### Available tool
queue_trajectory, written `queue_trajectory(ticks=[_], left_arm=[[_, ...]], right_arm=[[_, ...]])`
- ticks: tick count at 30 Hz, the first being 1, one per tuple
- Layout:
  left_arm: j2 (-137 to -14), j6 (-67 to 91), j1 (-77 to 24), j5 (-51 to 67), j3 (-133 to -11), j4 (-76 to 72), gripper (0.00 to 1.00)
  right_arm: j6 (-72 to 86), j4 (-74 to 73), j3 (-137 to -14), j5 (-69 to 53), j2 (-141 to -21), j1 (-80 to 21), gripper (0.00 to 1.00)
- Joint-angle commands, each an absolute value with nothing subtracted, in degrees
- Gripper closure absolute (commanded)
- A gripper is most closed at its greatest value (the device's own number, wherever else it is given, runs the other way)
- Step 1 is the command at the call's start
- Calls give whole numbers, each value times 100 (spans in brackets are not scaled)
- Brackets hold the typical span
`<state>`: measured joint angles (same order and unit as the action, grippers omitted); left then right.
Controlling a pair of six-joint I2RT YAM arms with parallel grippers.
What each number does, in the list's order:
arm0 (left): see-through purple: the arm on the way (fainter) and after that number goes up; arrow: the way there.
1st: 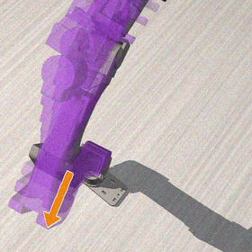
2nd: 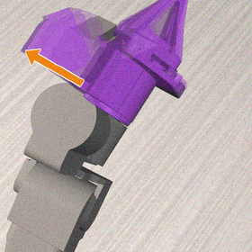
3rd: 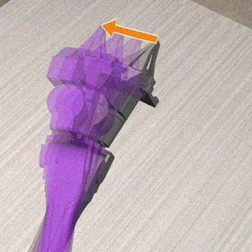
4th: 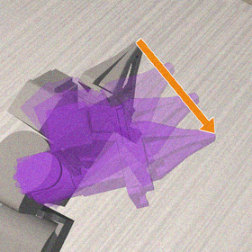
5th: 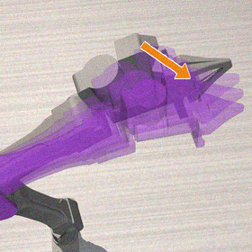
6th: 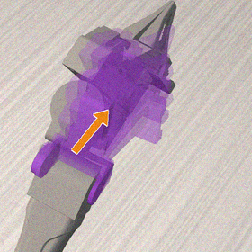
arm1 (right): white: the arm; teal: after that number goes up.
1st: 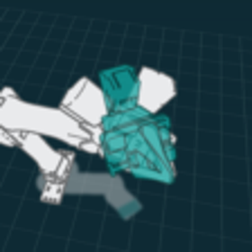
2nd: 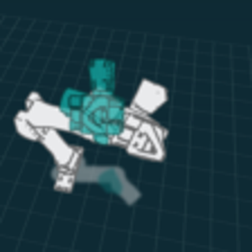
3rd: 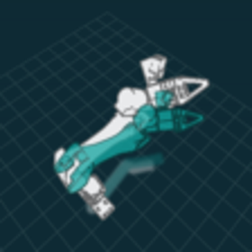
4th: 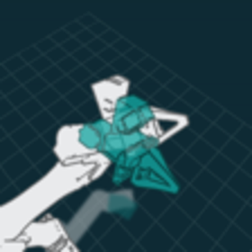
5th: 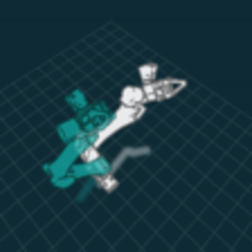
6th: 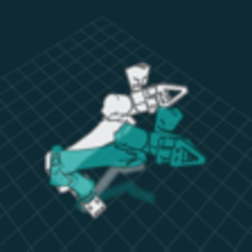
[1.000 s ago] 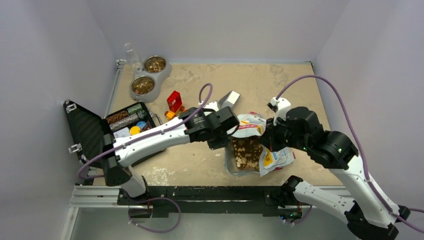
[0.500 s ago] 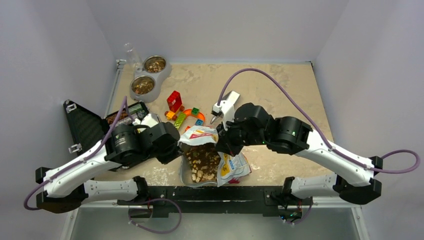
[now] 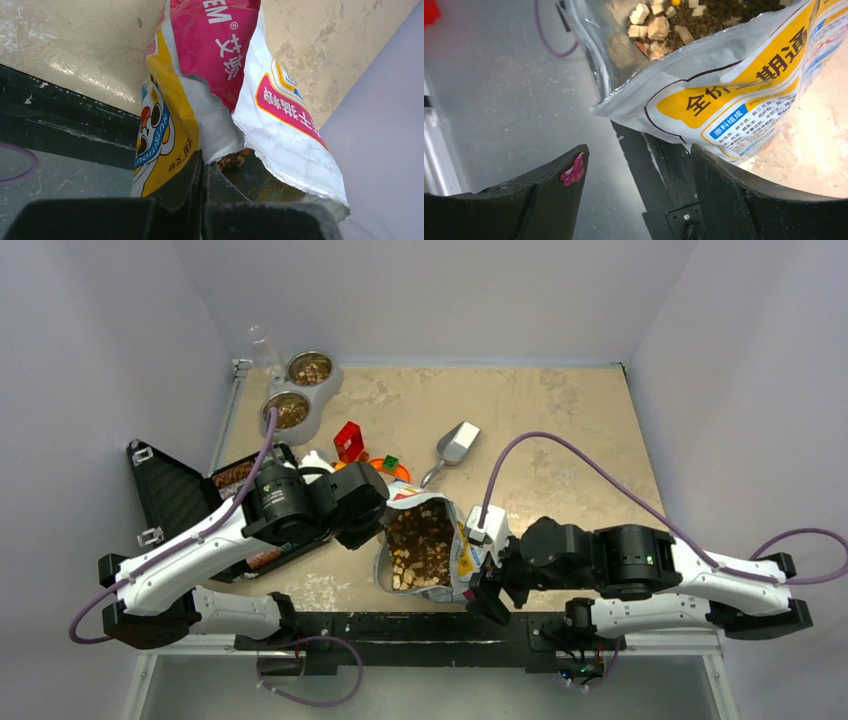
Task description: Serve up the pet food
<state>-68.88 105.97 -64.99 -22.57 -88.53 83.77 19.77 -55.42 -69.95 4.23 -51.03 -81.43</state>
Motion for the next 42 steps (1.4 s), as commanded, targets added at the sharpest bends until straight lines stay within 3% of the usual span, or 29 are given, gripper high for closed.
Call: queue_trajectory(ticks=[1,11,17,18,21,24,27,33,36,42], left_arm=[[-6760,11235,-6478,-2369,-9262,8088,100],[-6784,12072,-6478,-2287,-9480,8513,100],[-6679,12568,-6478,-2236,-9481,8798,100],[-6652,12635,-6478,-2222,-9463,8873,100],[-6451,12706,-6469,-2207,-9299,8945,99],[-6173,12800,-6461,-2066,-8954,8746,56],[-5964,12928,-6467,-1723,-8604,8371,32],[-5810,13310,-6468,-1434,-8309,7659,24],[-5786,13392,-6461,-1569,-8259,7231,5],[-5988,13870,-6460,-1195,-8062,7096,8]], right_arm=[[2293,-5585,-6964,1707,-5444,-8673,22],[3257,-6236,-7907,3753,-6890,-9462,37],[4159,-7344,-8155,4819,-6878,-9510,98],[4118,-7307,-8043,4787,-6734,-9510,100],[3062,-6433,-7409,4081,-5892,-9512,100],[2522,-5758,-6862,3365,-5147,-9510,100],[2518,-5811,-6815,3214,-4855,-9510,100],[2316,-5830,-6951,3186,-4972,-9509,100],[2272,-5688,-6908,3051,-4996,-9501,100],[2207,-5616,-6933,2969,-4975,-9501,100]])
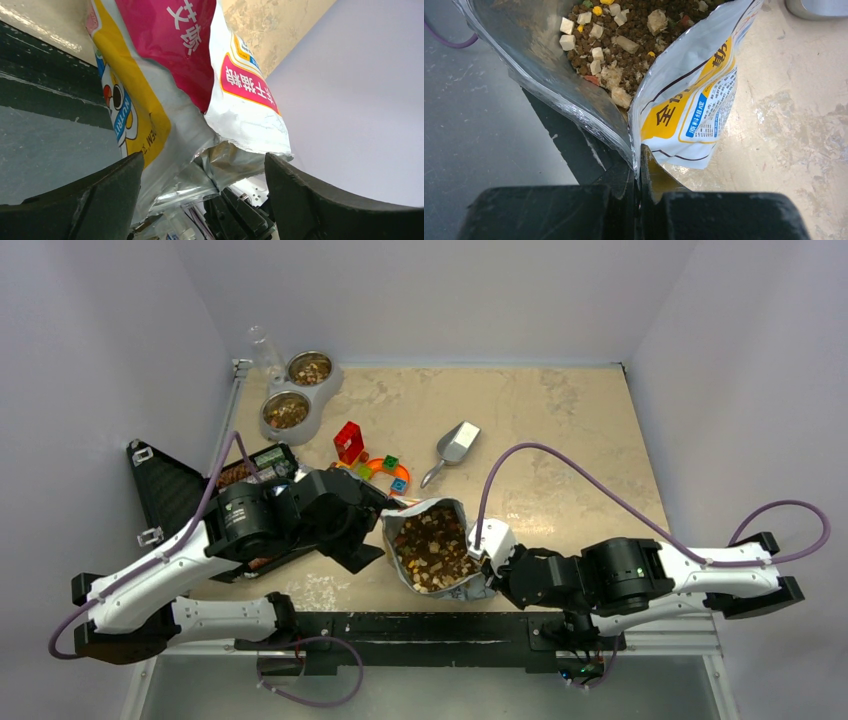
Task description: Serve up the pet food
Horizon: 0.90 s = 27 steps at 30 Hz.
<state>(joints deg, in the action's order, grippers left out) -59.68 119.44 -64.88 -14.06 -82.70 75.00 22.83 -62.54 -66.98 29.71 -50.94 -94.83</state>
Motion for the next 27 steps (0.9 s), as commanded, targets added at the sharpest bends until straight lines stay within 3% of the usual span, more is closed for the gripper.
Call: queue_trajectory(ticks=[1,7,12,15,23,27], left_arm=[[-5981,13920,-6460,-1207,-7932,6905,10],[-6210,14058,-6254,-1192,-7855,6910,26],[-6060,13887,-5959,-1526,-7746,6965,69],[-5882,13728,-5582,-1551,-7679,6988,100],[-5696,12991,-4290,-2178,-8779,8390,100],[-5862,12678,-4241,-1805,-8961,8178,100]], right_arm=[[2199,-5623,-6933,2975,-4967,-9501,100],[2193,-5762,-6952,3057,-4894,-9501,100],[2191,-5986,-6910,3253,-4789,-9501,100],[2112,-6190,-6918,3423,-4760,-9501,100],[1522,-6204,-6771,3180,-4458,-8799,100],[1250,-5929,-6905,2708,-4563,-8465,100]])
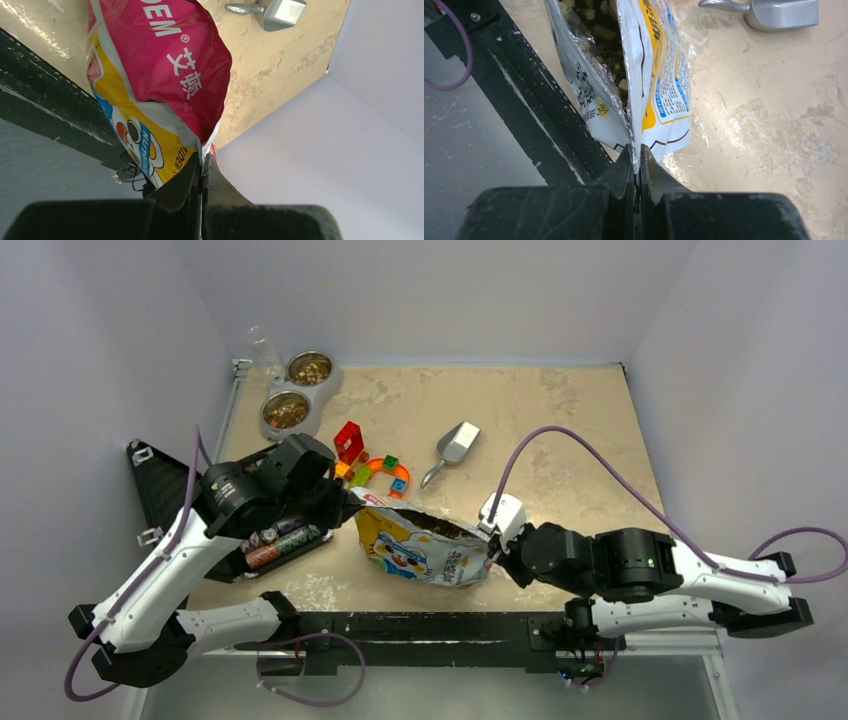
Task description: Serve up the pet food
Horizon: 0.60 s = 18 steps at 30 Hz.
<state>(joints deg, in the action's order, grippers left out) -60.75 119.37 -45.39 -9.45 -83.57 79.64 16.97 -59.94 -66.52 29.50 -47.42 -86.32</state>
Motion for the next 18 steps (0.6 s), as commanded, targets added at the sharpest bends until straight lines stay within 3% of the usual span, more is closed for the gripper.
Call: queue_trajectory(ticks=[1,3,5,7,8,10,18], left_arm=[[-5882,12660,-4241,-1562,-8823,7956,100],[-5917,12658,-4237,-968,-8504,7453,100],[-6013,12673,-4236,-643,-8340,7118,100],[-6122,12690,-4236,-502,-8421,7108,100],[-6141,12722,-4237,-512,-8488,7140,100],[-6169,12716,-4239,-579,-8637,7129,100],[-6021,12773,-4159,-281,-8429,6731,100]], right_arm=[[1134,-5815,-6953,2625,-4661,-8464,100],[924,-5624,-7194,2442,-5015,-8455,94],[783,-5582,-7579,2204,-5494,-8455,77],[706,-5549,-8006,2040,-5945,-8455,37],[658,-5561,-8220,2005,-6154,-8455,22],[511,-5650,-8723,1953,-6580,-8451,17],[84,-5772,-10003,2442,-8270,-8065,9]])
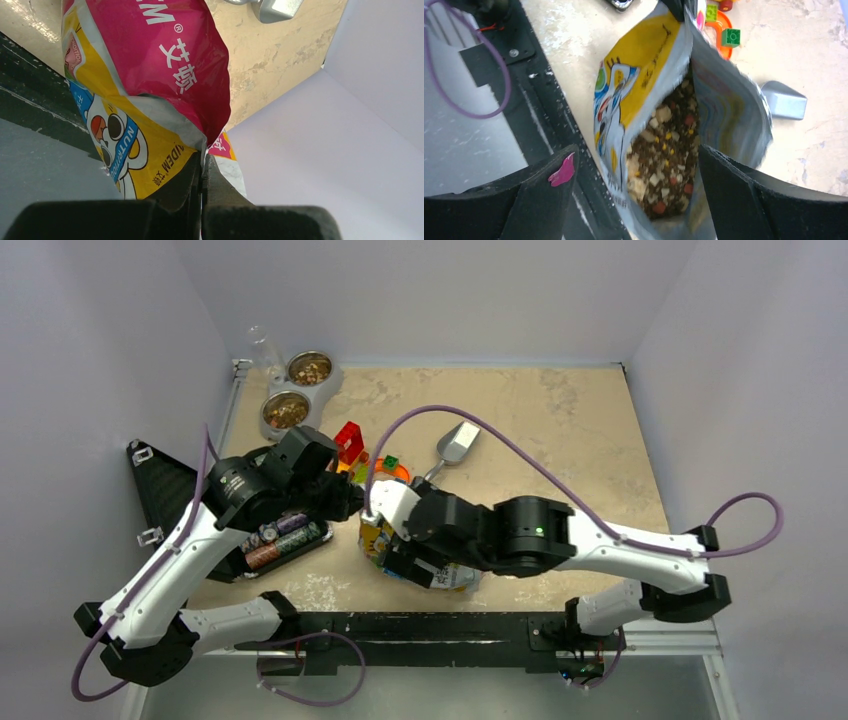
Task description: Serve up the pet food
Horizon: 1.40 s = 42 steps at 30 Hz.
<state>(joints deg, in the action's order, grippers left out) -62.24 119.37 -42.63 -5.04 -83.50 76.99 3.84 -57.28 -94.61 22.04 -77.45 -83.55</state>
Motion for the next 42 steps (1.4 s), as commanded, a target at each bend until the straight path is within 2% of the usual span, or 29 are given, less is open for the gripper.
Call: queue_trajectory(ticks=[1,5,9,11,19,22,27,29,31,32,35,36,42], left_arm=[[-6017,12714,-4150,-241,-8429,6753,100],[-5858,12634,-4078,-204,-8200,6688,100],[-5825,12455,-3868,-247,-8073,6699,100],[-5828,12370,-3758,-275,-8087,6756,100],[-5989,12109,-3560,-182,-8314,6820,100],[-6079,12086,-3554,-32,-8389,6831,100],[-6123,12001,-3536,-64,-8527,6977,100],[-6142,11965,-3535,-70,-8587,7031,100],[-6153,11949,-3527,-54,-8594,7037,100],[-6160,11934,-3529,-61,-8603,7040,100],[-6195,11817,-3495,-222,-8697,7186,100],[-6192,11722,-3453,-321,-8753,7288,100],[-6114,11204,-2988,-615,-9009,7960,100]], right_arm=[[142,-5824,-10109,2367,-8328,-7914,8],[34,-5772,-9755,2420,-8096,-7623,5],[-106,-5749,-9241,1906,-7530,-7605,20],[229,-5866,-8960,2055,-7289,-7590,23],[931,-6381,-8768,1644,-6369,-7581,8],[845,-6263,-8346,1482,-6063,-7444,8],[846,-6189,-8083,1485,-5934,-7143,14],[760,-6074,-7968,1431,-5915,-7053,20],[677,-5970,-7857,1472,-5959,-6987,31],[637,-5956,-7820,1581,-6005,-6973,42],[796,-6353,-7836,2246,-6160,-6963,89],[904,-6530,-7811,2438,-6158,-6961,100],[1362,-6808,-7293,2866,-5334,-6961,100]])
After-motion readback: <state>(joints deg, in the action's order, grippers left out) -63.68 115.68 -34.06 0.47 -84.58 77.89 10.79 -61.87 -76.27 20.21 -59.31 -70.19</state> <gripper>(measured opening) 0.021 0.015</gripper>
